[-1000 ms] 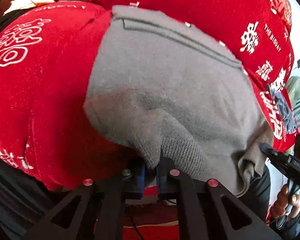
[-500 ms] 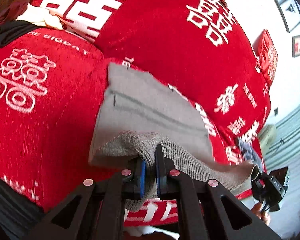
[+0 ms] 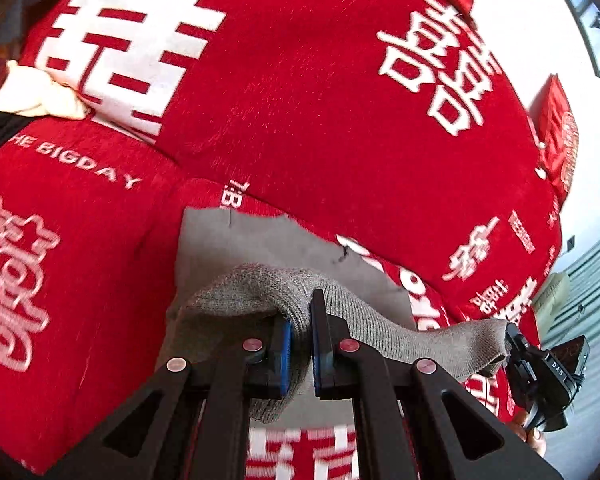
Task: Fold small clothes
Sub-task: 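Lift the hem with both grippers and fold it toward the collar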
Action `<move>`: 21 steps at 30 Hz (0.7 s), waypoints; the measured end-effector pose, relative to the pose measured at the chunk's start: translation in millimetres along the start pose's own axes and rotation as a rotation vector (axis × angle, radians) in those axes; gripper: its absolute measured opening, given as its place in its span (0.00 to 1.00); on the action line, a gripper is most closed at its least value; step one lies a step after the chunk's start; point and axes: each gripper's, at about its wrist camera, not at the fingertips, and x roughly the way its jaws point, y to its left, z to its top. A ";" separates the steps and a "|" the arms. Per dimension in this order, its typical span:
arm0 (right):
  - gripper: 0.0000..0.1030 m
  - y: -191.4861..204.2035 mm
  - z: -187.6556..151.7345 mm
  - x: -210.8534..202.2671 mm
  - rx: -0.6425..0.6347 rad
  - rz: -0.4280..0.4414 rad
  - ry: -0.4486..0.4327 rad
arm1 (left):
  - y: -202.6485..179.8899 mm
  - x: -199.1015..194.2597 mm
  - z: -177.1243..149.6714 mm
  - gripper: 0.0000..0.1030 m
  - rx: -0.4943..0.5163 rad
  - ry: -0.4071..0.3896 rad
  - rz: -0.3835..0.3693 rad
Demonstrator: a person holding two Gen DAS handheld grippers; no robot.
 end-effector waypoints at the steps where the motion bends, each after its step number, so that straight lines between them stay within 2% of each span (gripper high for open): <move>1: 0.06 -4.5 7.6 14.9 0.002 -0.019 0.008 | 0.2 12.9 8.4 0.08 -0.006 0.006 0.014; 5: 0.06 -31.3 24.8 71.3 0.025 -0.101 0.062 | 14.2 77.5 34.9 0.08 -0.041 0.064 0.087; 9: 0.06 -63.7 25.3 122.2 0.029 -0.184 0.138 | 38.5 133.4 39.0 0.08 -0.091 0.138 0.144; 11: 0.06 -76.6 23.2 143.0 0.012 -0.237 0.170 | 53.6 156.4 37.7 0.09 -0.136 0.182 0.146; 12: 0.10 -83.4 22.4 152.2 0.015 -0.253 0.189 | 59.2 161.7 36.8 0.09 -0.157 0.196 0.145; 14: 0.12 -96.8 22.8 163.2 0.065 -0.259 0.233 | 74.4 173.6 35.2 0.09 -0.229 0.255 0.105; 15: 0.19 -104.2 23.5 167.4 0.105 -0.258 0.269 | 79.1 174.9 35.5 0.09 -0.251 0.267 0.085; 16: 0.23 -108.1 23.9 168.1 0.131 -0.247 0.287 | 83.4 174.4 36.6 0.15 -0.271 0.278 0.058; 17: 0.34 -110.6 24.3 165.3 0.154 -0.231 0.294 | 87.6 172.4 38.4 0.35 -0.289 0.294 0.018; 18: 0.49 -110.4 24.5 160.4 0.165 -0.219 0.288 | 90.1 168.7 40.0 0.48 -0.309 0.298 -0.020; 19: 0.58 -108.1 23.9 151.6 0.163 -0.209 0.273 | 93.7 157.0 41.4 0.73 -0.339 0.268 -0.069; 20: 0.72 -104.5 23.0 145.3 0.155 -0.202 0.262 | 95.9 143.9 42.0 0.90 -0.354 0.219 -0.075; 21: 0.74 -100.6 20.9 137.6 0.144 -0.187 0.246 | 96.7 131.0 42.4 0.97 -0.357 0.181 -0.071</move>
